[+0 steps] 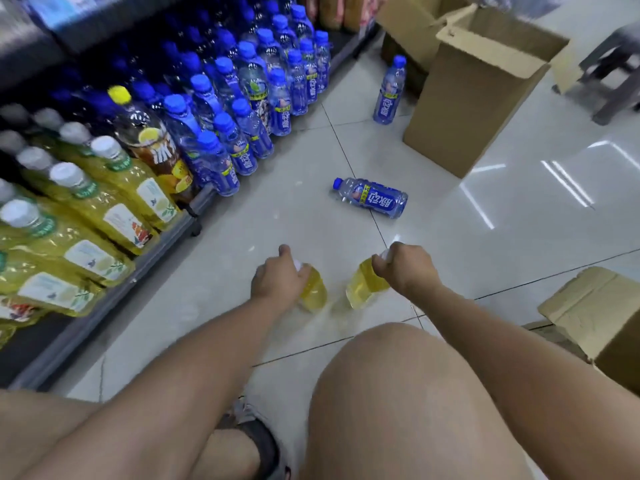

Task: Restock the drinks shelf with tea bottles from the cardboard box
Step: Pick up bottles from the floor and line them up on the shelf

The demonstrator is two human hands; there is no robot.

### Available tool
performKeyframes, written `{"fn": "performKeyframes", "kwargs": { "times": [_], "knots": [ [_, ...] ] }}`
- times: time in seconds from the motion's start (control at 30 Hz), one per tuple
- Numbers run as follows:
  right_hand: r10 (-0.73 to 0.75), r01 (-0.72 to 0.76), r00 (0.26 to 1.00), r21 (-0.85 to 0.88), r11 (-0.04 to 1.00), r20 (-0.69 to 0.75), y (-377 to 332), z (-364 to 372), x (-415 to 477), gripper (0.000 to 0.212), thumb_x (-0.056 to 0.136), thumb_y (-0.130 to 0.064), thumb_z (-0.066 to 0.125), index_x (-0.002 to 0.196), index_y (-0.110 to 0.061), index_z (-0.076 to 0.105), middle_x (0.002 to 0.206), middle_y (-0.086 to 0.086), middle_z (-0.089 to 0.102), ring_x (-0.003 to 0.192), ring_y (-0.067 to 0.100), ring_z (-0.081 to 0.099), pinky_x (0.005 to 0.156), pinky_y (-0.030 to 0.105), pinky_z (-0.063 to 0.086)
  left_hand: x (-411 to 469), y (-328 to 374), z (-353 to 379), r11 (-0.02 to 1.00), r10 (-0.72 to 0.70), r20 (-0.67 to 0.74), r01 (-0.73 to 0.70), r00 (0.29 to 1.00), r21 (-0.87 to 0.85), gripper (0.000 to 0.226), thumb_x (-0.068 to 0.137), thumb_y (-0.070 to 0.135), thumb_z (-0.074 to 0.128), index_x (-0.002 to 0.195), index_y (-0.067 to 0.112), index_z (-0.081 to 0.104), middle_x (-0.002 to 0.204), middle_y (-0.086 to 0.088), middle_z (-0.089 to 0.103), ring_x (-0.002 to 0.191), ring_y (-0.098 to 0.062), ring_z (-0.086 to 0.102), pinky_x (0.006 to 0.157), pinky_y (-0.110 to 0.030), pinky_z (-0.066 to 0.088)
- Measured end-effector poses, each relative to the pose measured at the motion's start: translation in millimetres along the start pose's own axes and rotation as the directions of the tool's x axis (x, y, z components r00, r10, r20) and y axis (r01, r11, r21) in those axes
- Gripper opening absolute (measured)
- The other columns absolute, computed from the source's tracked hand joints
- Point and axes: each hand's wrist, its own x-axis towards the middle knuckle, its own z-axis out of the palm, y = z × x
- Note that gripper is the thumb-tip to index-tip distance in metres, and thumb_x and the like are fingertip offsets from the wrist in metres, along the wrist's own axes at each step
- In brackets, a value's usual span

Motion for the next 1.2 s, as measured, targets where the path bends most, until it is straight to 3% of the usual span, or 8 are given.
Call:
{"fn": "performKeyframes", "kwargs": {
  "times": [0.27,0.37,0.43,0.5,0.67,0.8,0.97,1.2],
  "knots": [
    [-0.403,0.409,0.912,-0.178,0.895,0.072,-174.7,-48.8,-50.3,0.036,0.089,-0.045,0.053,0.085,-0.009,0.056,0.096,0.016,0.068,0.092,0.035,0.064,0.069,0.032,0.043,-54.9,-86.2,-142.4,0.984,-0.165,-0.219,0.176,0.962,0.028,0.051,0.087,0.055,0.053,0.119,0.015,0.053,0.117,-0.015,0.065,0.109,-0.040,0.061,0.081,-0.040,0.050],
    [-0.502,0.511,0.859,-0.122,0.851,0.096,-242.4,-60.5,-83.9,0.036,0.087,-0.047,0.053,0.086,-0.011,0.059,0.080,0.010,0.071,0.064,0.026,0.070,0.069,0.032,0.055,-80.1,-125.2,-191.6,0.967,-0.250,-0.306,0.251,0.919,-0.035,0.052,0.087,0.058,0.052,0.119,0.016,0.054,0.112,-0.013,0.067,0.104,-0.038,0.063,0.071,-0.037,0.049],
    [-0.556,0.564,0.824,-0.068,0.823,0.106,-284.9,-63.9,-105.4,0.030,0.086,-0.042,0.054,0.076,-0.014,0.054,0.063,0.005,0.066,0.044,0.019,0.066,0.060,0.029,0.054,-96.3,-151.7,-222.9,0.952,-0.296,-0.368,0.304,0.881,-0.039,0.055,0.087,0.062,0.050,0.117,0.017,0.056,0.110,-0.012,0.068,0.102,-0.038,0.064,0.069,-0.036,0.047],
    [-0.600,0.609,0.791,-0.056,0.792,0.118,-326.3,-64.6,-127.6,0.030,0.087,-0.038,0.054,0.068,-0.015,0.049,0.054,0.004,0.061,0.040,0.018,0.064,0.052,0.027,0.048,-112.2,-177.3,-250.7,0.941,-0.322,-0.407,0.338,0.855,-0.036,0.053,0.088,0.060,0.049,0.116,0.016,0.058,0.110,-0.012,0.068,0.102,-0.038,0.064,0.070,-0.036,0.046],
    [-0.696,0.710,0.704,-0.179,0.682,0.142,-414.7,-49.3,-174.1,0.040,0.087,-0.045,0.057,0.075,-0.007,0.057,0.069,0.010,0.062,0.069,0.029,0.067,0.055,0.030,0.047,-144.0,-236.7,-305.7,0.899,-0.410,-0.457,0.434,0.789,-0.058,0.050,0.090,0.057,0.047,0.114,0.015,0.058,0.111,-0.009,0.067,0.101,-0.035,0.065,0.066,-0.034,0.045],
    [-0.732,0.767,0.641,-0.226,0.601,0.229,-470.6,-31.9,-201.2,0.040,0.090,-0.044,0.057,0.070,-0.008,0.055,0.060,0.006,0.055,0.051,0.017,0.052,0.042,0.026,0.030,-159.9,-284.1,-325.3,0.850,-0.511,-0.456,0.506,0.728,-0.146,0.050,0.089,0.059,0.049,0.111,0.015,0.061,0.108,-0.008,0.067,0.099,-0.032,0.065,0.065,-0.033,0.047],
    [-0.733,0.796,0.592,-0.099,0.597,0.336,-511.7,13.0,-212.2,0.041,0.092,-0.040,0.055,0.072,-0.004,0.059,0.063,0.014,0.069,0.042,0.018,0.066,0.044,0.025,0.045,-168.3,-327.0,-321.8,0.786,-0.611,-0.458,0.564,0.645,-0.255,0.048,0.089,0.055,0.054,0.116,0.016,0.062,0.111,-0.010,0.068,0.102,-0.034,0.066,0.071,-0.034,0.051],
    [-0.755,0.779,0.598,0.027,0.626,0.268,-533.4,71.4,-210.2,0.040,0.093,-0.040,0.054,0.075,-0.005,0.059,0.056,0.010,0.067,0.042,0.015,0.065,0.046,0.027,0.050,-172.5,-370.7,-299.9,0.652,-0.756,-0.445,0.612,0.480,-0.447,0.047,0.093,0.053,0.053,0.105,0.008,0.059,0.099,-0.012,0.068,0.090,-0.034,0.065,0.065,-0.033,0.045]
  ]
}}
